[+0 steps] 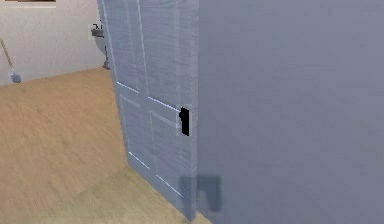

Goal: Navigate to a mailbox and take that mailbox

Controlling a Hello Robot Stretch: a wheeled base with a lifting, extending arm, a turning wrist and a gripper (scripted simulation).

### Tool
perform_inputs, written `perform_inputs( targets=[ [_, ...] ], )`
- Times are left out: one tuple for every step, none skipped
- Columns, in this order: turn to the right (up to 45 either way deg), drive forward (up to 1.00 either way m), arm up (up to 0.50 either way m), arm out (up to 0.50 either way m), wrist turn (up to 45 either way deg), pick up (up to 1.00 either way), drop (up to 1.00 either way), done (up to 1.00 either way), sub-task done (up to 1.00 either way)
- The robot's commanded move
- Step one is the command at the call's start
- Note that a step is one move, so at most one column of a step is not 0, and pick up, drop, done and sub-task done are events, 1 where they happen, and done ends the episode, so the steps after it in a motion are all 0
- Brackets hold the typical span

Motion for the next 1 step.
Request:
perform_inputs(
  targets=[
    [0.0, 0.00, 0.00, 0.46, 0.0, 0.00, 0.00, 0.00, 0.00]
  ],
)
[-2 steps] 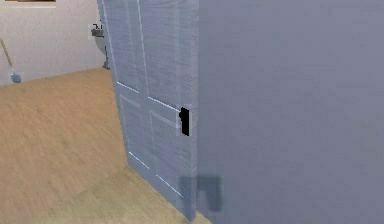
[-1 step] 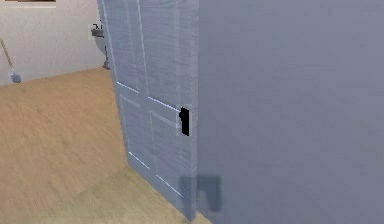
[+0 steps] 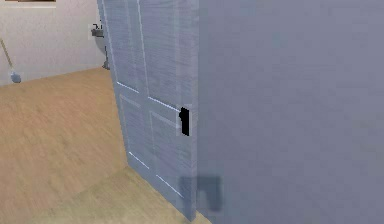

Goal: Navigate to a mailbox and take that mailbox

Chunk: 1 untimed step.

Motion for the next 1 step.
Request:
perform_inputs(
  targets=[
    [0.0, 0.00, 0.00, 0.00, 45.0, 0.00, 0.00, 0.00, 0.00]
  ],
)
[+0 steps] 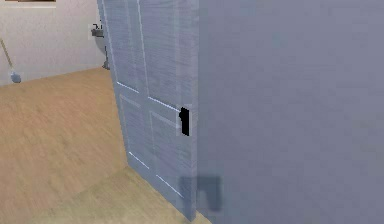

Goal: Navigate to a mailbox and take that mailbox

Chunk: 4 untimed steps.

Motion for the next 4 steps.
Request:
perform_inputs(
  targets=[
    [0.0, 0.00, 0.00, 0.00, 45.0, 0.00, 0.00, 0.00, 0.00],
    [0.0, 0.00, 0.00, 0.00, 45.0, 0.00, 0.00, 0.00, 0.00],
    [0.0, 0.00, 0.00, 0.00, 30.0, 0.00, 0.00, 0.00, 0.00],
    [0.0, 0.00, -0.30, 0.00, 0.0, 0.00, 0.00, 0.00, 0.00]
  ],
)
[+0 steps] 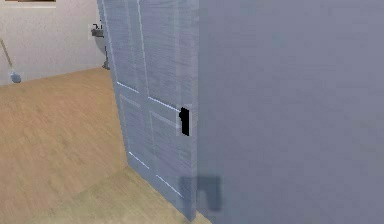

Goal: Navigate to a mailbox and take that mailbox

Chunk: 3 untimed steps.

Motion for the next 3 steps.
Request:
perform_inputs(
  targets=[
    [0.0, 0.00, 0.00, 0.00, 0.0, 1.00, 0.00, 0.00, 0.00],
    [0.0, 0.00, 0.10, 0.00, 0.0, 0.00, 0.00, 0.00, 0.00],
    [0.0, 0.00, 0.00, 0.00, 0.0, 0.00, 0.00, 1.00, 0.00]
  ],
)
